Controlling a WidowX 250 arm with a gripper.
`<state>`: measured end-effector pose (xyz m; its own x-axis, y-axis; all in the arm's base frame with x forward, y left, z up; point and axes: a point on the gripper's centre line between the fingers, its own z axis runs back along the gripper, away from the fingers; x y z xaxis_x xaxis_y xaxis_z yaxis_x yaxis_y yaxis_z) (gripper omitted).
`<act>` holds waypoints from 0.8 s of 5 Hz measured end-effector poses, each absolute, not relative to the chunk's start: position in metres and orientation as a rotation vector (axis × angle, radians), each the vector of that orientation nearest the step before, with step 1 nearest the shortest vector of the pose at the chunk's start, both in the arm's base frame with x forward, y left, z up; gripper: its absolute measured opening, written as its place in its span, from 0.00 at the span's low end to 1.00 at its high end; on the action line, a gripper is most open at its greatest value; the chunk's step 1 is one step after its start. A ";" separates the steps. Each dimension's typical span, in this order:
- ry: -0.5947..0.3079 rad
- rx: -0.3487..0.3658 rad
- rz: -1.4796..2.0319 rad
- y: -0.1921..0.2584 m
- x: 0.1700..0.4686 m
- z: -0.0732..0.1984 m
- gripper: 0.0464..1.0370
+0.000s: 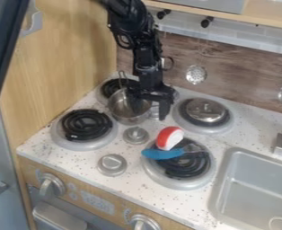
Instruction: Put the silver pot on the left lower burner
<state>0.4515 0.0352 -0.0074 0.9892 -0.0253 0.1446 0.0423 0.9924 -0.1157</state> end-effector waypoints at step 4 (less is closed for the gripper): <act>-0.139 -0.122 -0.066 0.035 0.481 -0.047 0.92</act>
<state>0.4813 0.0346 -0.0472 0.9883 -0.0569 0.1418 0.0738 0.9904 -0.1169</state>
